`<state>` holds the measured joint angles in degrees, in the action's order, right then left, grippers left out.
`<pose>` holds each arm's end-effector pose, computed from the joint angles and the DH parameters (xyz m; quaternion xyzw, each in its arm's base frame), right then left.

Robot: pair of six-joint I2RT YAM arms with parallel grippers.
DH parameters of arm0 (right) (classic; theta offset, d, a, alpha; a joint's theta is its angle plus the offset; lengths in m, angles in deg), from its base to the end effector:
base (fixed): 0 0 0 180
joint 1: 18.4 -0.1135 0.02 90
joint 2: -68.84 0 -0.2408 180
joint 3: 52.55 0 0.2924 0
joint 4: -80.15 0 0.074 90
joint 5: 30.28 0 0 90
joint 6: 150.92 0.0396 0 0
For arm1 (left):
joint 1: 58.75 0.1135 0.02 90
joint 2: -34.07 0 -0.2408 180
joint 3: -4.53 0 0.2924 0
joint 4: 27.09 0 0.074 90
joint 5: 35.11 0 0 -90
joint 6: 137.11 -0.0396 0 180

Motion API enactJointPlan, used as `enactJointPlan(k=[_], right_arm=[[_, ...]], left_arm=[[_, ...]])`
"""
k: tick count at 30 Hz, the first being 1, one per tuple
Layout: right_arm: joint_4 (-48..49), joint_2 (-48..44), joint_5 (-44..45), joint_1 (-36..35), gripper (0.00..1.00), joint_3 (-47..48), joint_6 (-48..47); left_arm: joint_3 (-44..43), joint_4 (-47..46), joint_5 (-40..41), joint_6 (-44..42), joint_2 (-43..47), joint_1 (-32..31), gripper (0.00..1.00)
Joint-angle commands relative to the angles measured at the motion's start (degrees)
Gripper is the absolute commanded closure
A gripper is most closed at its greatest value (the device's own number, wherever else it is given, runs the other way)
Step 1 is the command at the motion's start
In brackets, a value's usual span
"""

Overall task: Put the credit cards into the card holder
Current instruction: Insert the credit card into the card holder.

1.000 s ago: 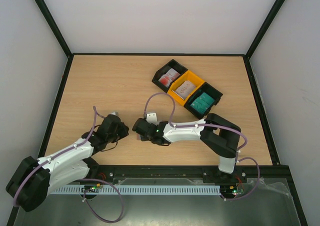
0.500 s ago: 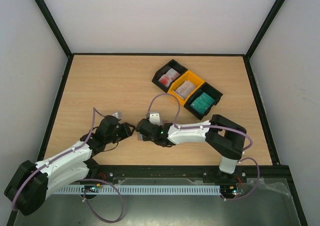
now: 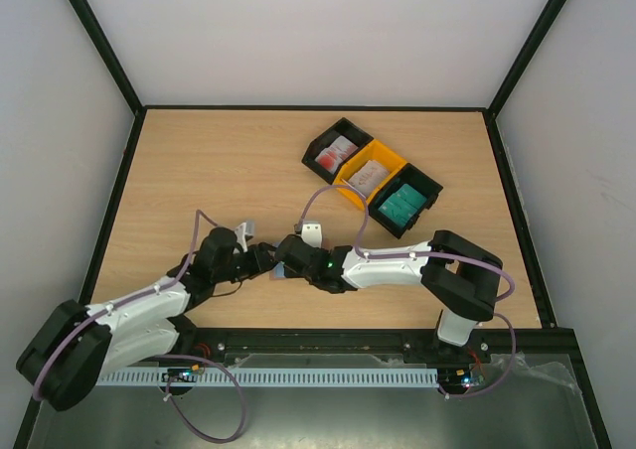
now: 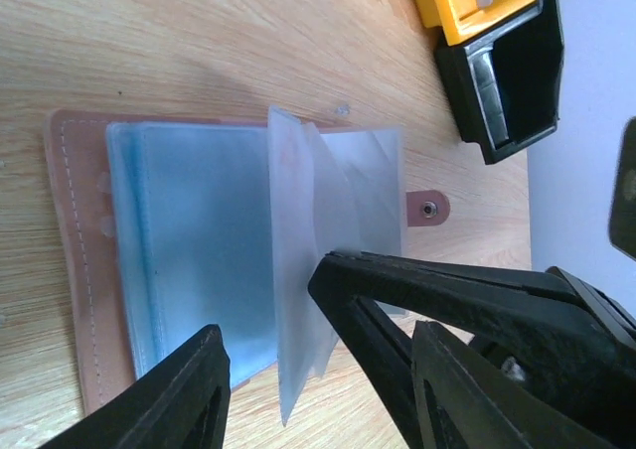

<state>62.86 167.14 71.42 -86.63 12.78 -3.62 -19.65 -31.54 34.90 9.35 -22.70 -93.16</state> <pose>0.1455 0.3426 0.1059 -0.0546 0.9346 0.2568 0.2400 0.1841 -0.1425 0.1050 -0.0740 0.8462 -0.4651 0.2491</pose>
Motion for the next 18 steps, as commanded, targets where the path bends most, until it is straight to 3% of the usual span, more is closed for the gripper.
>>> enactJointPlan(k=[1,15,18], right_arm=[[1.53,-1.09,1.05,0.28,0.98,-1.18,1.14],[3.77,-0.97,-0.92,1.05,0.98,-3.5,1.26],[4.54,-1.09,-1.66,1.28,0.98,-3.95,1.24]], left_arm=[[0.61,-4.98,-2.07,0.27,-4.35,0.23,0.5],[-0.83,-12.84,-5.54,0.4,-16.25,0.29,0.75],[-0.98,-14.51,-6.4,0.69,-18.15,0.28,0.76]])
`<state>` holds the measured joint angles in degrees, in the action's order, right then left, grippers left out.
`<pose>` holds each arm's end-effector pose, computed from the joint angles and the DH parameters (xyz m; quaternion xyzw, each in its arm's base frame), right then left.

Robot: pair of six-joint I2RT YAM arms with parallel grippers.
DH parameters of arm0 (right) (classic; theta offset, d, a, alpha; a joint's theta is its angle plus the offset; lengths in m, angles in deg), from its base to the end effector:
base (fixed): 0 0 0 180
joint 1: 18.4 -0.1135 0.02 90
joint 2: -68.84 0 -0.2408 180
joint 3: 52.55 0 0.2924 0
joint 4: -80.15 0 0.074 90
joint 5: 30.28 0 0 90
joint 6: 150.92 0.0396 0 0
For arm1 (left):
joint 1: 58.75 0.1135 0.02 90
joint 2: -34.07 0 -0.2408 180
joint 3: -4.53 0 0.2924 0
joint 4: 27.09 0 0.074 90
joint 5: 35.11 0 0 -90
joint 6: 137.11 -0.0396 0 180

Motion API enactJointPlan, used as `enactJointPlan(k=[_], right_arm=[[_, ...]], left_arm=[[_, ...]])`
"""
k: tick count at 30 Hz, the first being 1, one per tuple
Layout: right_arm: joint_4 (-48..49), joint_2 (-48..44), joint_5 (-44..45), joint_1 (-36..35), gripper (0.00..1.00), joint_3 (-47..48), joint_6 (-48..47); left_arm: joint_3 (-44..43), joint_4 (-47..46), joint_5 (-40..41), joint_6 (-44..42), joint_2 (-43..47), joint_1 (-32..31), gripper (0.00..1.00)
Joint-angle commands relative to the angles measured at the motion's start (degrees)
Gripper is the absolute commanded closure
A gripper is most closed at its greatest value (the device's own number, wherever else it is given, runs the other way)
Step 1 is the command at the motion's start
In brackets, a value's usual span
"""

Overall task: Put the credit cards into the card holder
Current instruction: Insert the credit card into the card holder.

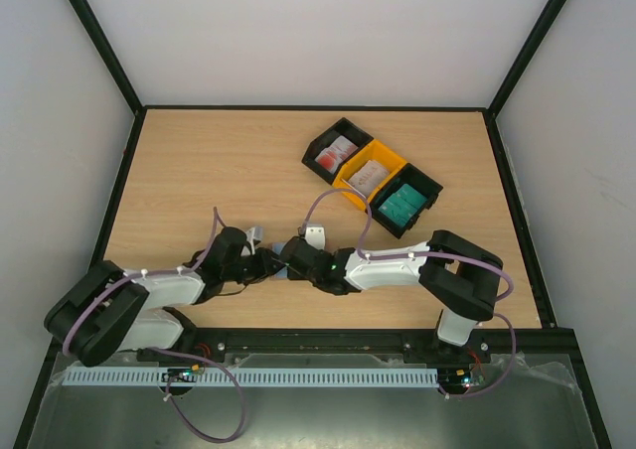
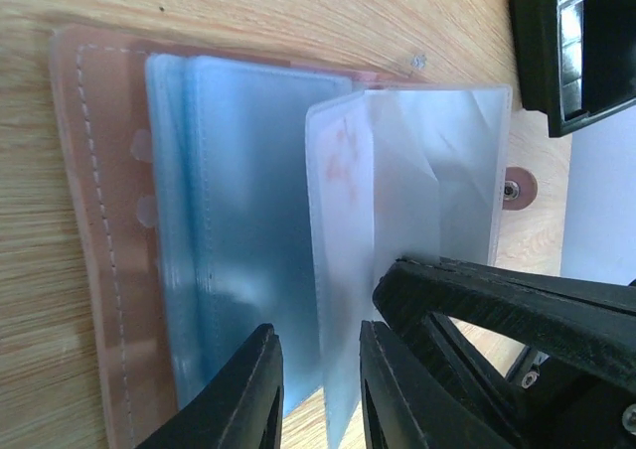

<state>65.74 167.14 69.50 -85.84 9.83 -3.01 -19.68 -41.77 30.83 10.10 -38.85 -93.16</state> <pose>0.1457 0.3333 0.0932 -0.0490 0.9364 0.2635 0.2264 0.1835 -0.1453 0.0623 -0.0748 0.8660 -0.4574 0.1879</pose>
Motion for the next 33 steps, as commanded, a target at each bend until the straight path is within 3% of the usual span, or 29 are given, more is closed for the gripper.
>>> enactJointPlan(k=[1,10,17,19,25,33], right_arm=[[2.06,-1.08,-0.09,0.55,0.98,-1.2,0.56],[4.49,-0.98,-2.92,1.14,0.98,-2.06,0.37],[4.61,-0.69,-3.28,1.32,0.98,-2.13,0.08],[3.46,-0.89,-2.26,1.29,0.97,-1.8,-0.23],[-0.67,-2.67,2.72,1.35,0.66,-1.6,-0.48],[0.37,-0.39,0.45,1.99,0.6,-1.24,-1.04]], left_arm=[[-1.02,-4.67,-2.58,0.0,-2.49,0.27,0.76],[-2.04,-7.03,-3.28,-0.08,-6.12,0.31,0.82],[-2.27,-7.74,-2.79,-0.05,-8.16,0.24,0.97],[-2.23,-7.31,-2.36,-0.25,-8.13,0.27,0.98],[-2.23,-6.1,-2.05,-0.86,-7.66,0.28,0.98],[-2.63,-4.11,-2.04,-1.18,-6.02,0.27,0.98]])
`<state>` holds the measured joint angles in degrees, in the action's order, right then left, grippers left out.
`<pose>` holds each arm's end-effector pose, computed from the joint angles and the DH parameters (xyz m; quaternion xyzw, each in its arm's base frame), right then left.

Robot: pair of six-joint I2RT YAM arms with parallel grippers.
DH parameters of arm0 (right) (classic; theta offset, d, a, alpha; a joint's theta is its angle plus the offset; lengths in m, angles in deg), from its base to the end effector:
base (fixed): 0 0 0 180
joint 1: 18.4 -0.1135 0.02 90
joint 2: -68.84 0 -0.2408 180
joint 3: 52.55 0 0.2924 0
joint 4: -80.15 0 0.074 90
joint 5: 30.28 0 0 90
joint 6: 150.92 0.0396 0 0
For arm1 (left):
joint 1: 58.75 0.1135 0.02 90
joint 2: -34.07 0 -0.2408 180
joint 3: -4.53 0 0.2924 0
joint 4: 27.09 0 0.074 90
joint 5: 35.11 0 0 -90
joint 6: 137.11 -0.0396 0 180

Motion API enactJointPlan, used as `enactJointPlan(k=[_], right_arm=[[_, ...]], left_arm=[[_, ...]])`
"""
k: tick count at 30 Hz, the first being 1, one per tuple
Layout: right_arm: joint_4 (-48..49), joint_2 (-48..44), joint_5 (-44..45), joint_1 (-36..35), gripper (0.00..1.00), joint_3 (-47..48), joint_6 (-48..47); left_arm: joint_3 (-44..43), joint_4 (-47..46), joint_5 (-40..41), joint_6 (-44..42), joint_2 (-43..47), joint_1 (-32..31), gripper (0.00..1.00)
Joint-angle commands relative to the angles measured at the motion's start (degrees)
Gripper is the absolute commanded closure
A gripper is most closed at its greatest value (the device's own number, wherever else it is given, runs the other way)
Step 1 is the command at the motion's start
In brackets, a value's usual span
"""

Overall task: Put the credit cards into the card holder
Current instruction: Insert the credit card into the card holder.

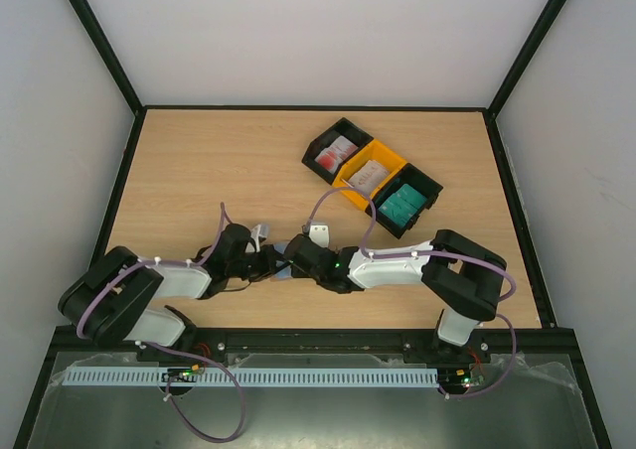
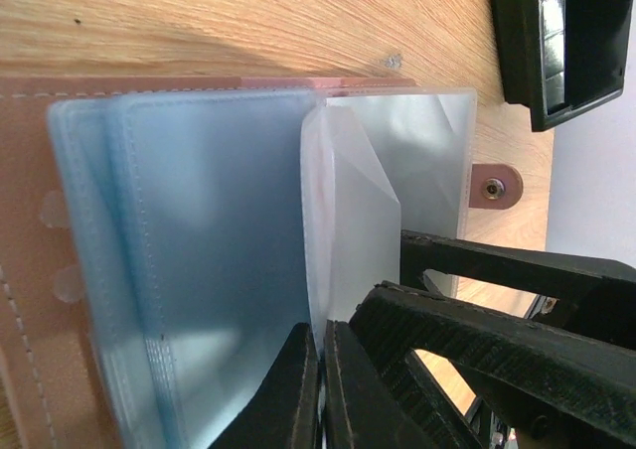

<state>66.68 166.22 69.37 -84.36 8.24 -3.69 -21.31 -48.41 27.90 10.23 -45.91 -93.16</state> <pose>0.1520 0.3245 0.0913 -0.0426 0.9360 0.2617 0.2314 0.1889 -0.1512 0.0544 -0.0603 0.8590 -0.4767 0.1769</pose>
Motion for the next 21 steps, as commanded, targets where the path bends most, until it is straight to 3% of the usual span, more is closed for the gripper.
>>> enactJointPlan(k=[1,12,17,21], right_arm=[[-0.12,0.76,-0.04,0.67,0.6,0.24,-0.37],[6.86,1.52,-8.5,2.95,0.6,-2.56,-0.07],[10.31,0.03,-10.94,4.16,0.59,-5.72,1.36],[16.27,-2.79,-12.72,5.48,0.57,-9.86,2.94]], left_arm=[[-1.07,2.85,0.95,-1.28,1.31,0.23,0.98],[-4.41,12.42,0.92,-1.49,4.44,0.29,0.97],[-5.55,11.89,-1.76,-2.18,4.06,0.28,0.67],[-5.6,8.98,-3.99,-2.31,3.9,0.14,0.57]])
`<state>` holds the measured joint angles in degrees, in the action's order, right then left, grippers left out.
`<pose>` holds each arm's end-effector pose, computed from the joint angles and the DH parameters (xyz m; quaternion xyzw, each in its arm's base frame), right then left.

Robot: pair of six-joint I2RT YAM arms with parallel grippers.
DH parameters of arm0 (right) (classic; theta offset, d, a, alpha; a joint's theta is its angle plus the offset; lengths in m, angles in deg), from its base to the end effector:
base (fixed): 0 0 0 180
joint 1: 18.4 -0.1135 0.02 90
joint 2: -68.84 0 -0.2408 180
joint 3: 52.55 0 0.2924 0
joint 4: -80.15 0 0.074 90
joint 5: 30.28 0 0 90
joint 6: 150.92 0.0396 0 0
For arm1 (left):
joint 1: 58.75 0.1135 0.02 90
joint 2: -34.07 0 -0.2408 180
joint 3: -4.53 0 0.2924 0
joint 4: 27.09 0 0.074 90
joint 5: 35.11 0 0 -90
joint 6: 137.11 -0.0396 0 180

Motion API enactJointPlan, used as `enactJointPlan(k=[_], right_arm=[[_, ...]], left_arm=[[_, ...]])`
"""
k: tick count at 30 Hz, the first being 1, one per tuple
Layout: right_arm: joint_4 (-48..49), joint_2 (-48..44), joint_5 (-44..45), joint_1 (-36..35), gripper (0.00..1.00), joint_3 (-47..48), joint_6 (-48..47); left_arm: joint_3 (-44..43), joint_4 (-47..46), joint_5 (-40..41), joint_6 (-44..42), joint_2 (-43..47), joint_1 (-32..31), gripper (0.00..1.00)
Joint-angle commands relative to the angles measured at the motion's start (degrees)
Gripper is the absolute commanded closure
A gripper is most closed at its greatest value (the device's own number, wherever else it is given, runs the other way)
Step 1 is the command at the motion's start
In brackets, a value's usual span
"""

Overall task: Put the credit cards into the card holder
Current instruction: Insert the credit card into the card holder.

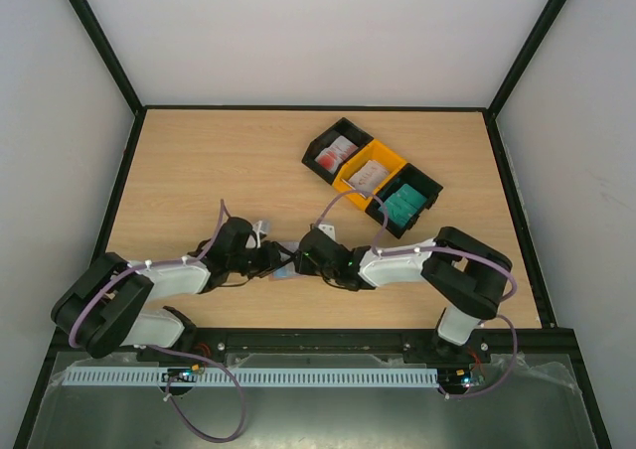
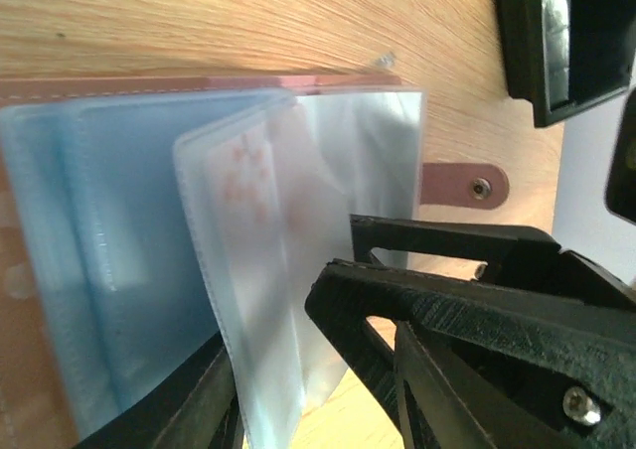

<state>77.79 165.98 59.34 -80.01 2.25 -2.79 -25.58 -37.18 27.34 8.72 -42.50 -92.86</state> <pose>0.1647 0.3052 0.0756 -0.0293 0.9224 0.3346 0.1907 0.1995 -0.1572 0.0711 -0.0578 0.8715 -0.4600 0.1598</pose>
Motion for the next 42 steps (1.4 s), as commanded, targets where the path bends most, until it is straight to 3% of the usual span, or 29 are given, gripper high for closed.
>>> enactJointPlan(k=[1,9,16,27,32,37,42], right_arm=[[6.57,-3.14,-3.18,1.6,0.56,-5.08,2.37],[9.82,-8.41,-1.5,2.45,0.54,-9.32,3.61],[4.42,-9.98,2.91,2.71,0.54,-8.38,2.57],[7.08,-2.61,-5.3,2.83,0.68,-5.6,1.64],[15.07,-2.22,-11.41,3.94,0.68,-8.68,4.19],[29.44,-1.99,-19.73,6.9,0.67,-14.43,9.47],[25.66,-3.96,-16.42,7.29,0.67,-14.68,7.79]], left_arm=[[-1.48,-2.67,-3.94,-0.89,0.28,-0.14,0.56],[-3.39,-4.31,-5.5,-1.34,-2.33,-0.61,0.55],[-5.12,-2.94,-4.36,-1.95,-3.92,-1.55,0.54],[-6.36,-1.88,-3.42,-2.3,-4.83,-2.88,0.54],[-6.44,-2.85,-4.43,-2.26,-4.92,-3.22,0.53],[-6.42,-3.3,-4.78,-2.43,-5.26,-3.42,0.52],[-6.8,-4.54,-5.72,-2.14,-5.98,-3.75,0.52]])
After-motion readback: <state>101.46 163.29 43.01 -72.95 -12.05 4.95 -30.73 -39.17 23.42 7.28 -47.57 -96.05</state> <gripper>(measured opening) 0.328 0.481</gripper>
